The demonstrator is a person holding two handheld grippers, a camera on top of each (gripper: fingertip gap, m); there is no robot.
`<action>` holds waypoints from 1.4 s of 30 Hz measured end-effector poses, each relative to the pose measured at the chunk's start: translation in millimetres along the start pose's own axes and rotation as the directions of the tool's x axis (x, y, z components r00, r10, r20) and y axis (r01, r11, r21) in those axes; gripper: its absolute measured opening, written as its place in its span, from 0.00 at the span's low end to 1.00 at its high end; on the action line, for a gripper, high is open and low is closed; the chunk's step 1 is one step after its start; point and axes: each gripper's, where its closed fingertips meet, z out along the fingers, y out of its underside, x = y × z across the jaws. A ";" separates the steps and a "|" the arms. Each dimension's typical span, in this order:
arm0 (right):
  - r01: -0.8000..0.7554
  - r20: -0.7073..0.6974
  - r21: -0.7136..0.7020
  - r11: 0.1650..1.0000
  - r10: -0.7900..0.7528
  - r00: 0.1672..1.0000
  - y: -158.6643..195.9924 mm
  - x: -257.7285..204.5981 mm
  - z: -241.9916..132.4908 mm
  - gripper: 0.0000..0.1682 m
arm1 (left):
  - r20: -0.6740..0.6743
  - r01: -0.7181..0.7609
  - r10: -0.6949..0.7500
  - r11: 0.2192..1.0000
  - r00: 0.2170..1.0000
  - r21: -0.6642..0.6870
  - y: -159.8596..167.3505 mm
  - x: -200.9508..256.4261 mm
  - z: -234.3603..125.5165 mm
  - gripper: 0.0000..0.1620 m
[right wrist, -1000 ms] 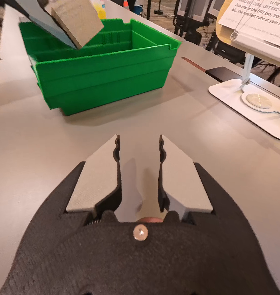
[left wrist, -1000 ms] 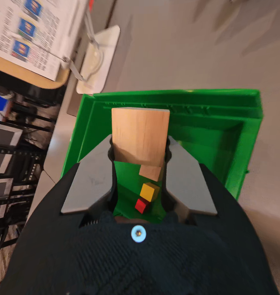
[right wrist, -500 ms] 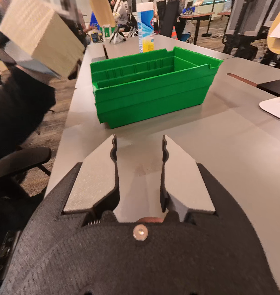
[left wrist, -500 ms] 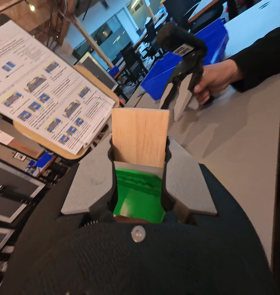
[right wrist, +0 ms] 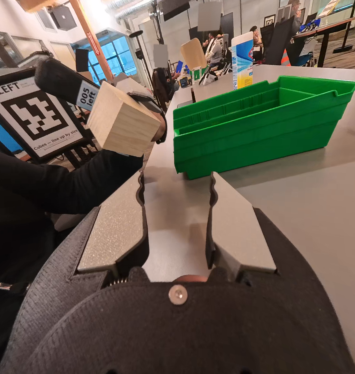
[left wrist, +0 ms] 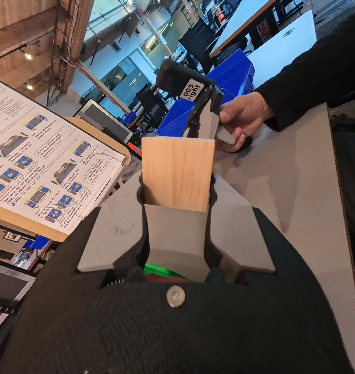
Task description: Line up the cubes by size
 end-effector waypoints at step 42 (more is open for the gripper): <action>-0.346 0.497 -0.078 0.935 0.337 0.799 -7.9 -71.5 3.3 0.50 | -0.041 -0.108 0.110 0.993 0.993 0.054 -9.5 30.9 39.5 0.38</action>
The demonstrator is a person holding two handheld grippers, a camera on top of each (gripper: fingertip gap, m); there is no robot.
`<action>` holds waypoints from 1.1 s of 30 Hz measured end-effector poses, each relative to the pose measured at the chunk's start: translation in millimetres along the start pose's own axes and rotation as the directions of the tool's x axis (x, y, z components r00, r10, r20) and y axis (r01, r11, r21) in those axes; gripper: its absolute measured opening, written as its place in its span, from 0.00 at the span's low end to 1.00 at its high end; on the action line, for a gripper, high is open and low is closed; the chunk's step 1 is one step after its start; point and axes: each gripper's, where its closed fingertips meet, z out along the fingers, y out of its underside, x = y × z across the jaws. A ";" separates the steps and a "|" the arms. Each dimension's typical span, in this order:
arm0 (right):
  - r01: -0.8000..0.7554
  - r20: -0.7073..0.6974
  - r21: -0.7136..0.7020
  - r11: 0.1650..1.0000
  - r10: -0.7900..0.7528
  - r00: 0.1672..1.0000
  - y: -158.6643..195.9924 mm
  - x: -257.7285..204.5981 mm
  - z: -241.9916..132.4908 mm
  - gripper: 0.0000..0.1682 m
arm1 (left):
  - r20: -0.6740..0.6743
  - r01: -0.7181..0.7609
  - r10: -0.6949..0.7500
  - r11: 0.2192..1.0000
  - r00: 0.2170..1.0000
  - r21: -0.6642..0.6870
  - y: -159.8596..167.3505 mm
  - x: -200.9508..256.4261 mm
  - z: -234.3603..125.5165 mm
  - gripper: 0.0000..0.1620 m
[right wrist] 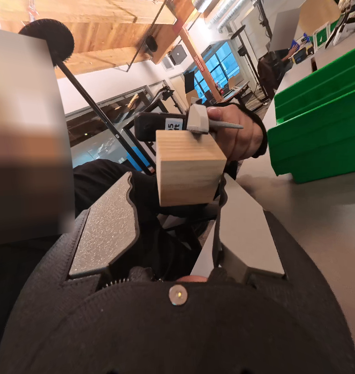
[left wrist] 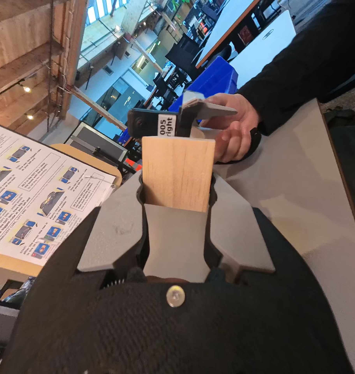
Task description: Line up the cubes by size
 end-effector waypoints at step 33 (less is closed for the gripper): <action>0.060 -0.760 -0.618 0.784 -0.615 0.210 -84.6 -57.5 -279.3 0.35 | 0.021 0.146 -0.150 0.982 0.989 0.117 -26.8 -15.8 -27.6 0.18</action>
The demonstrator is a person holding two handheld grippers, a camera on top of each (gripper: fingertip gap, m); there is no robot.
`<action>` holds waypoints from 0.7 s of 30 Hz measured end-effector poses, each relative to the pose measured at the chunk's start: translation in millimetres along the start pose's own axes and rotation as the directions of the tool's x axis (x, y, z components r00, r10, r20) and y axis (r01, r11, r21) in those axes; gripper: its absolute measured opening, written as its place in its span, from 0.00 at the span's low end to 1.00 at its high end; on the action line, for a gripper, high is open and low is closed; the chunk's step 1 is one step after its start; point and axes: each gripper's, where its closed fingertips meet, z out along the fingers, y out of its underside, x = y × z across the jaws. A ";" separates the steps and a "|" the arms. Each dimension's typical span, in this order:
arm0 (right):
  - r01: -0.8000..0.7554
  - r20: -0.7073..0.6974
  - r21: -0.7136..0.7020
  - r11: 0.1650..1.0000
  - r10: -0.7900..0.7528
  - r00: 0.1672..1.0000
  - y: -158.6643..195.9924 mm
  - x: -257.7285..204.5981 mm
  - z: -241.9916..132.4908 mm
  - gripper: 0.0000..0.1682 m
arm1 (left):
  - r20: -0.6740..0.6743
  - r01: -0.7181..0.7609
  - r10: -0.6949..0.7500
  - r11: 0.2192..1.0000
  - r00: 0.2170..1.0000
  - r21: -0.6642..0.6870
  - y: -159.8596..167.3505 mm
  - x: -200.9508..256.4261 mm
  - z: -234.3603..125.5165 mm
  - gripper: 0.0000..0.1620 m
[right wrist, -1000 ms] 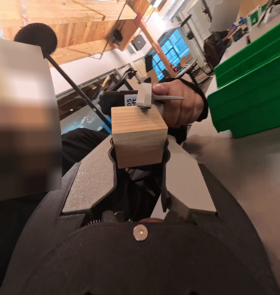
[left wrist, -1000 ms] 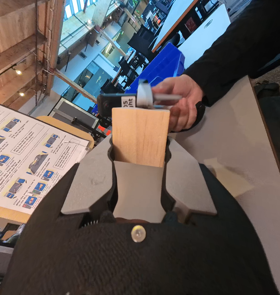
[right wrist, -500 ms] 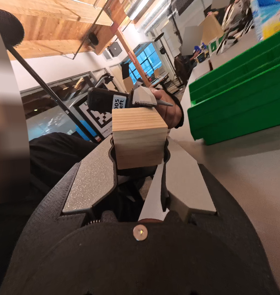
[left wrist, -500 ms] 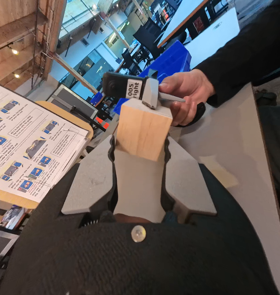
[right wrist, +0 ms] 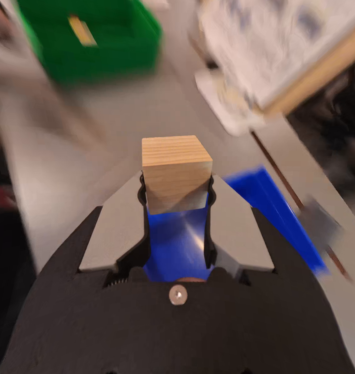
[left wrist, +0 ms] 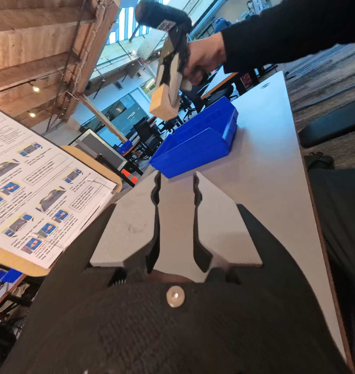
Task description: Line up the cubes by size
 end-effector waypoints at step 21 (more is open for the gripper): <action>0.307 0.301 -0.627 0.716 -0.140 0.943 157.2 18.4 93.9 0.37 | -0.060 0.021 -0.027 0.995 0.998 -0.100 30.3 17.5 18.0 0.19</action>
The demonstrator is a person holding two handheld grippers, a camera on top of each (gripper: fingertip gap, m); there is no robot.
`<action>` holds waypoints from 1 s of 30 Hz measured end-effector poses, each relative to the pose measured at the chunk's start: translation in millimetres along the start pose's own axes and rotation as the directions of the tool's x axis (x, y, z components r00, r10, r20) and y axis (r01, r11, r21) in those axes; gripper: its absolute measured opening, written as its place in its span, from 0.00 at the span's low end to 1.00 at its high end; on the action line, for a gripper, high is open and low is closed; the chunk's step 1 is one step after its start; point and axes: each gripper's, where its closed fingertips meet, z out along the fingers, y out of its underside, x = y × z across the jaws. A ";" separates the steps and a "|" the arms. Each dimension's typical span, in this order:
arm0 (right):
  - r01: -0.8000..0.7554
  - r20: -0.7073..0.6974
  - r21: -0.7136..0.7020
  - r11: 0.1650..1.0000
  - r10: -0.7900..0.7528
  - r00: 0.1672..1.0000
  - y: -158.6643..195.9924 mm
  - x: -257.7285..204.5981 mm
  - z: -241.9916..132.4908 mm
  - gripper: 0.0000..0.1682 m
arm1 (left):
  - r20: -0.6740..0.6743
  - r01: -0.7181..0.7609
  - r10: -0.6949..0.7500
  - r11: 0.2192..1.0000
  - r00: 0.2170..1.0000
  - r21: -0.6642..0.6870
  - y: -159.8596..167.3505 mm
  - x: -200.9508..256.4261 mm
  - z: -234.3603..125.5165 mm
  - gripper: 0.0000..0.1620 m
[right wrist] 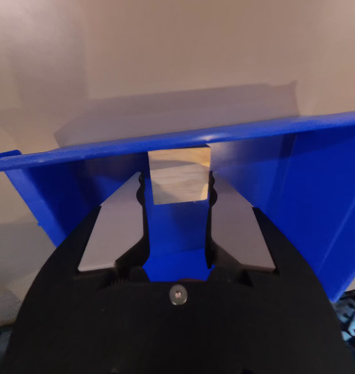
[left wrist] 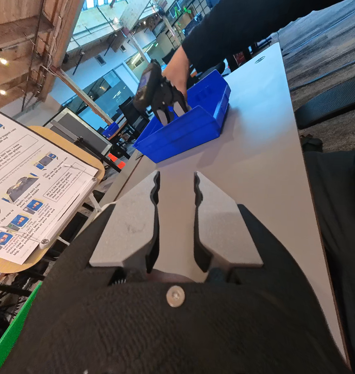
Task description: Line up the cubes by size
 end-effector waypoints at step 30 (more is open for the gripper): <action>-0.181 0.169 0.787 0.590 0.076 0.983 -251.4 -152.0 -14.4 0.43 | -0.168 -0.014 -0.249 0.522 0.954 -0.853 201.1 -104.1 -122.0 0.26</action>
